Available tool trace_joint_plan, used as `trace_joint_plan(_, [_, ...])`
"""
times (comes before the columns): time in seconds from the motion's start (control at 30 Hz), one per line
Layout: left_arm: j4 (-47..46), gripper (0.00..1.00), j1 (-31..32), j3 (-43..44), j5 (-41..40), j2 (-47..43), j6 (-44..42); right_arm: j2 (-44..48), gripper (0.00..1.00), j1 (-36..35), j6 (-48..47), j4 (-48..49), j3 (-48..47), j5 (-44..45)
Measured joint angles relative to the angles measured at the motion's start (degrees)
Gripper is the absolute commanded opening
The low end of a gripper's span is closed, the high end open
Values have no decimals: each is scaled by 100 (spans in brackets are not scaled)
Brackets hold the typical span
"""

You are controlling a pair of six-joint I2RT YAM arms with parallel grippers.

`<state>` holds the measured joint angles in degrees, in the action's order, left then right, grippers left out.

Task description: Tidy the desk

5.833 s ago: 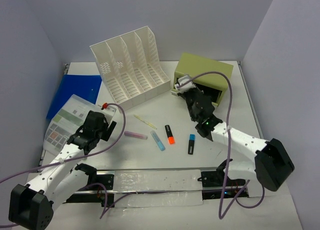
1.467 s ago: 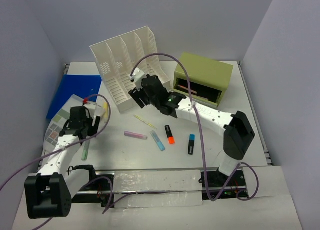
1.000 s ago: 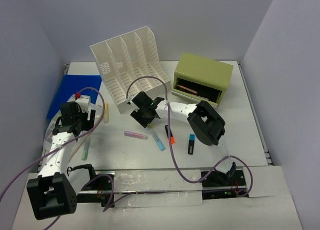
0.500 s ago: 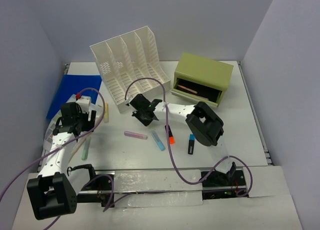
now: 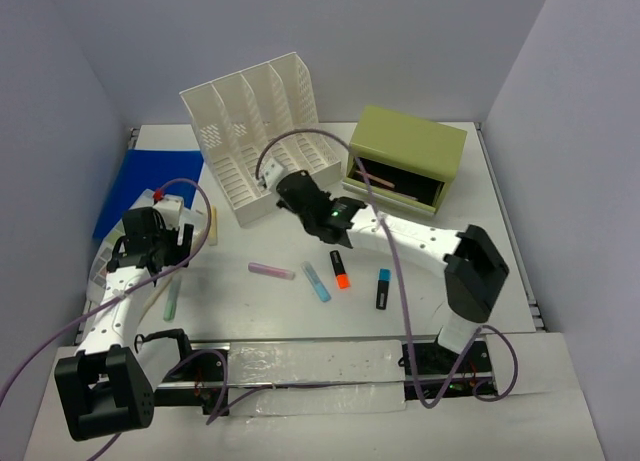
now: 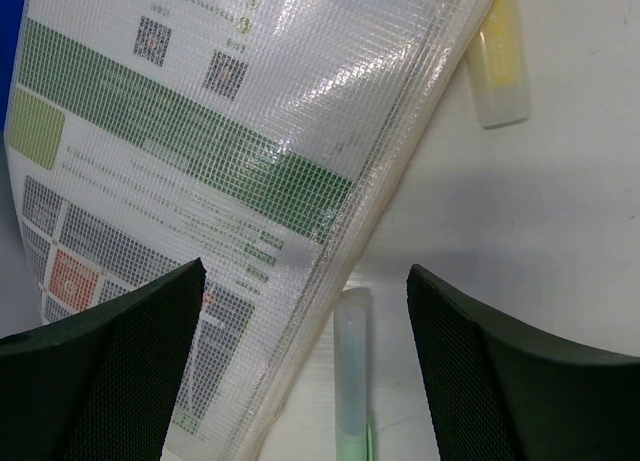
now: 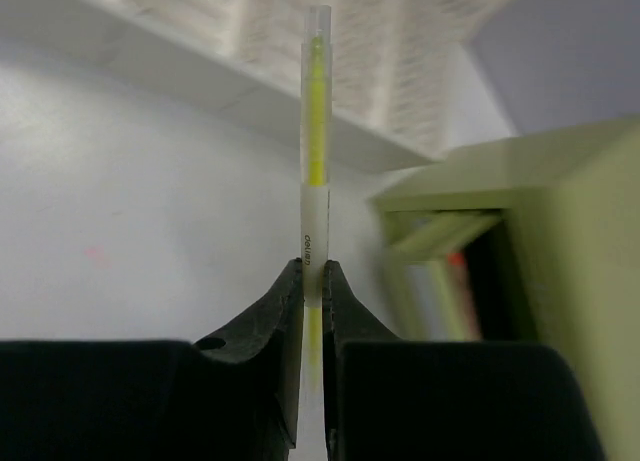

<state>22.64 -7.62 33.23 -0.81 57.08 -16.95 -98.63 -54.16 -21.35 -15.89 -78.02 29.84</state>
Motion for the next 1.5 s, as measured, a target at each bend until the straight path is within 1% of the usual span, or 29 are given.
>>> trace_joint_plan(0.1, [-3, 88, 0, 0, 26, 0, -1, 353, 0, 347, -608, 496, 55, 736])
trace_joint_plan(0.17, [-8, 88, 0, -9, 35, 0, -5, 355, 0, 662, -956, 704, 120, 1138])
trace_joint_plan(0.33, [-26, 88, 0, -116, 73, 1, -19, -27, 0, 1442, -1577, 720, 424, 1823])
trace_joint_plan(0.4, [-27, 88, 0, -141, 71, 4, -24, -208, 2, 1639, -1744, 719, 492, 2001])
trace_joint_plan(0.67, [-72, 88, 0, -166, 69, 41, -59, -496, 9, 1713, -2346, 945, 699, 2322])
trace_joint_plan(0.77, [-84, 88, 0, -166, 69, 84, -80, -574, 16, 1761, -2489, 1013, 766, 2413])
trace_joint_plan(0.83, [-100, 88, 0, -168, 69, 107, -87, -588, 17, 1799, -2555, 1037, 822, 2453])
trace_joint_plan(0.9, [-118, 88, 0, -168, 69, 128, -90, -590, 21, 1836, -2601, 1070, 874, 2477])
trace_joint_plan(0.93, [-127, 88, 0, -168, 69, 139, -90, -590, 29, 1850, -2610, 1088, 897, 2484])
trace_joint_plan(0.97, [-135, 88, 0, -168, 70, 152, -90, -590, 40, 1857, -2604, 1093, 916, 2489])
trace_joint_plan(1.0, [-143, 88, 0, -168, 71, 165, -90, -589, 49, 1861, -2603, 1092, 925, 2504])
trace_joint_plan(1.07, [-145, 88, 0, -168, 71, 182, -90, -569, 50, 1864, -2664, 1114, 928, 2619])
trace_joint_plan(1.3, [-145, 88, 0, -170, 71, 184, -90, -454, 50, 1841, -2379, 1031, 911, 2660])
trace_joint_plan(1.43, [-143, 88, 0, -170, 71, 165, -87, -209, 50, 1746, -1763, 628, 818, 2589])
trace_joint_plan(1.5, [-139, 88, 0, -170, 69, 135, -85, 89, 52, 1662, -1252, 391, 745, 2417])
